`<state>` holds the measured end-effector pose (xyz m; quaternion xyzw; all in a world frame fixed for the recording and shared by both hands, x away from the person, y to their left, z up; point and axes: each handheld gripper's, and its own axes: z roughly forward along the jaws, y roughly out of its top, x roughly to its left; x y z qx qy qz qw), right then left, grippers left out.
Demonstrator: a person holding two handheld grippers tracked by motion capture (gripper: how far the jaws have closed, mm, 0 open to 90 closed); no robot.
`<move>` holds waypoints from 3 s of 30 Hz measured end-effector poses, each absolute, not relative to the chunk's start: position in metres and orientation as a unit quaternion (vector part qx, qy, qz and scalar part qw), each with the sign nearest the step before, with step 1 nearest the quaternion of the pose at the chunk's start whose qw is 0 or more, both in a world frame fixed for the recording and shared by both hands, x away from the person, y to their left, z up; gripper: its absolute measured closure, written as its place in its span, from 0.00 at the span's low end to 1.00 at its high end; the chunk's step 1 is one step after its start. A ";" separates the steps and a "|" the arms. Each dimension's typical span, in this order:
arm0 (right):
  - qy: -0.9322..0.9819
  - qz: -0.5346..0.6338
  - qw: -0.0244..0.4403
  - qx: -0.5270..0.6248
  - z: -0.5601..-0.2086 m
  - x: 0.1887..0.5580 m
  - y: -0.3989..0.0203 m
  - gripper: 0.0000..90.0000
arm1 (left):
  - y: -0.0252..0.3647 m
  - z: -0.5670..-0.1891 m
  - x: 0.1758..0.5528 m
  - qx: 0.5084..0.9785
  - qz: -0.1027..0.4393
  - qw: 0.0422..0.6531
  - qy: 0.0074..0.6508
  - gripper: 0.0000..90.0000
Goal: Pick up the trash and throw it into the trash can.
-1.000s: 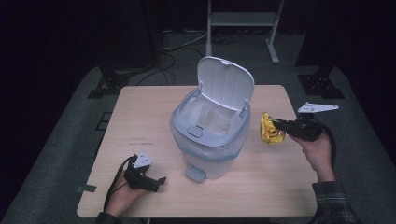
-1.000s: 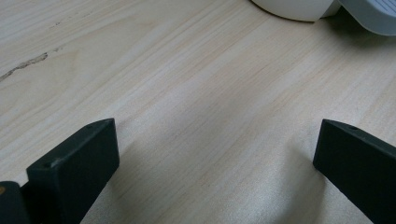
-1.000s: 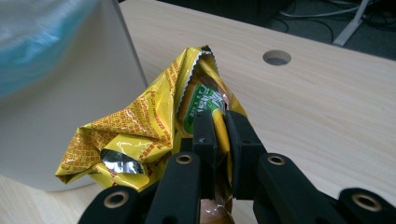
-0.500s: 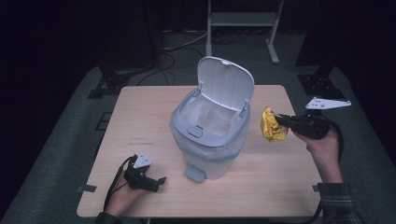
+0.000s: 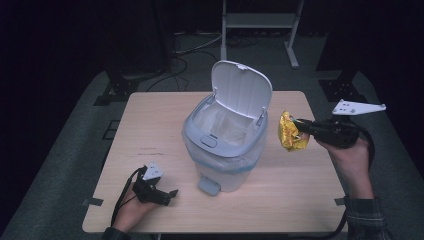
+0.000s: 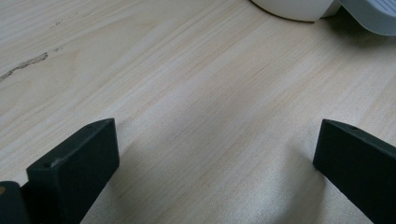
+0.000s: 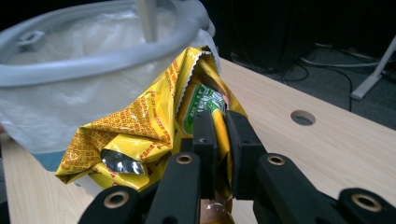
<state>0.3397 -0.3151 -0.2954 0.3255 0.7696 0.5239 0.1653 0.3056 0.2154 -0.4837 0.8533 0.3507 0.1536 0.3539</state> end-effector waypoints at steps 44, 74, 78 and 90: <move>0.771 0.578 0.141 0.229 -0.225 0.318 -0.263 0.92 | 0.215 -0.484 0.306 0.852 0.154 0.355 0.353 0.00; 0.779 0.579 0.129 0.204 -0.222 0.342 -0.200 0.92 | 0.215 -0.484 0.306 0.852 0.154 0.354 0.353 0.00; 0.780 0.577 0.128 0.204 -0.224 0.346 -0.193 0.92 | 0.215 -0.484 0.306 0.852 0.154 0.355 0.353 0.00; 0.785 0.569 0.132 0.206 -0.233 0.358 -0.172 0.91 | 0.215 -0.484 0.306 0.852 0.154 0.355 0.353 0.00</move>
